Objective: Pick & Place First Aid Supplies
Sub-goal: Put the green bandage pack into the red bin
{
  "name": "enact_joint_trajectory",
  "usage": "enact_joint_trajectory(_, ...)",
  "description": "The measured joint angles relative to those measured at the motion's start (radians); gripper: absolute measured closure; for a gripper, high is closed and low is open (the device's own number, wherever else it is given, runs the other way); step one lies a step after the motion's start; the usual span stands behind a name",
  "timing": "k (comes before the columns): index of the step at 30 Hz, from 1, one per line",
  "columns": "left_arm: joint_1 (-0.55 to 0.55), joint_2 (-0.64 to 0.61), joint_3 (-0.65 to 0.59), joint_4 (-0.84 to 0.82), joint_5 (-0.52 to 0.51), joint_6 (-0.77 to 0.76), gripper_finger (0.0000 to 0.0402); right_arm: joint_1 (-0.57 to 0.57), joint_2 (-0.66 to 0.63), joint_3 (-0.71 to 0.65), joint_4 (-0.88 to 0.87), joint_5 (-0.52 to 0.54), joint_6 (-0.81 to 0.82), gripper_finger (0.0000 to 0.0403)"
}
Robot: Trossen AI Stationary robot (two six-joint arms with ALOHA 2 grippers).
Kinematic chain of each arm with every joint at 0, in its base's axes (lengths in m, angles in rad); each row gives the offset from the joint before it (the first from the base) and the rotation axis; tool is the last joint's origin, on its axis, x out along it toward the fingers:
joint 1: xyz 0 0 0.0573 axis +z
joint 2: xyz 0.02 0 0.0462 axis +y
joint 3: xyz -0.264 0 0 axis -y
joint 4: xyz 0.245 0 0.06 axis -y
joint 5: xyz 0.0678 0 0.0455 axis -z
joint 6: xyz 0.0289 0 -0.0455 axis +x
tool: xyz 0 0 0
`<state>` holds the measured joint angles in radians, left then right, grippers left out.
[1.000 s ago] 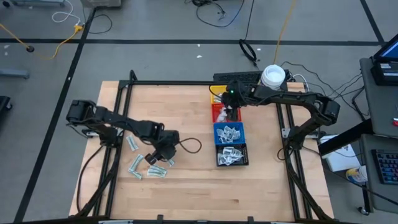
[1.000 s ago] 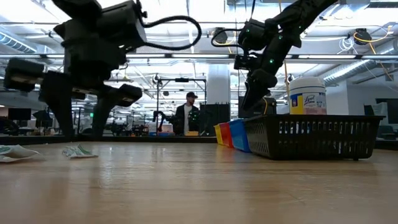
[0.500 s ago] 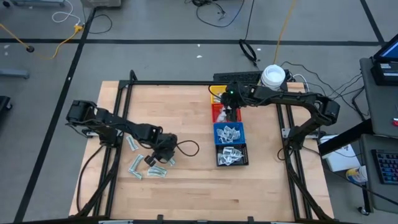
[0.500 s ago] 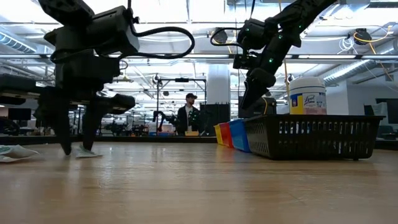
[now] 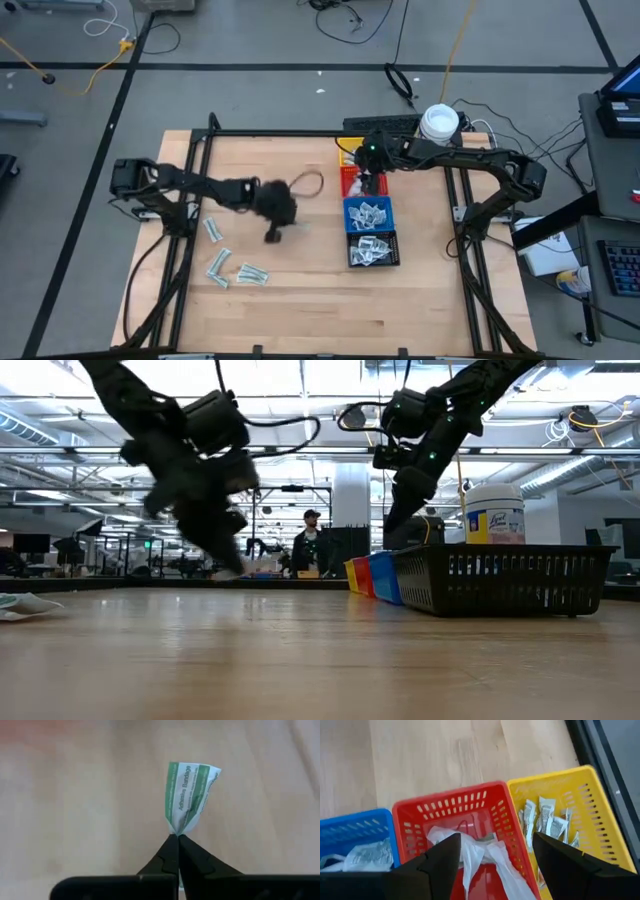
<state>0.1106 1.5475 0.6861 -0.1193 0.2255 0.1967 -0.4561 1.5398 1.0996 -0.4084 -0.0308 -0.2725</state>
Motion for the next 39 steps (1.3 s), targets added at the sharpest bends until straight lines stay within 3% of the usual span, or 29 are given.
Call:
enact_joint_trajectory(7, 0.196, 0.0, 0.001, 0.386, 0.013, -0.16, 0.04, -0.001, 0.0, 0.0, 0.136, -0.155, 0.089, 0.0164)
enact_joint_trajectory(12, 0.27, 0.0, 0.012, 0.62, 0.034, -0.275, 0.04, 0.006, 0.0, 0.0, 0.29, -0.274, 0.169, 0.0174)
enact_joint_trajectory(19, 0.273, 0.0, 0.087, 0.586, 0.021, -0.286, 0.0401, 0.034, 0.0, 0.0, 0.501, -0.289, 0.275, 0.0182)
enact_joint_trajectory(25, 0.271, 0.0, 0.109, 0.565, 0.002, -0.285, 0.0401, 0.059, 0.0, 0.0, 0.526, -0.289, 0.293, 0.0193)
enact_joint_trajectory(29, 0.267, 0.0, 0.109, 0.555, 0.002, -0.289, 0.0401, 0.075, 0.001, 0.0, 0.541, -0.288, 0.272, 0.0246)
enact_joint_trajectory(34, 0.259, 0.0, 0.109, 0.555, -0.006, -0.29, 0.0401, 0.086, 0.001, 0.0, 0.559, -0.287, 0.261, 0.0372)
enact_joint_trajectory(39, 0.26, 0.0, 0.11, 0.555, -0.026, -0.312, 0.0401, 0.085, 0.001, 0.0, 0.526, -0.285, 0.261, 0.0399)
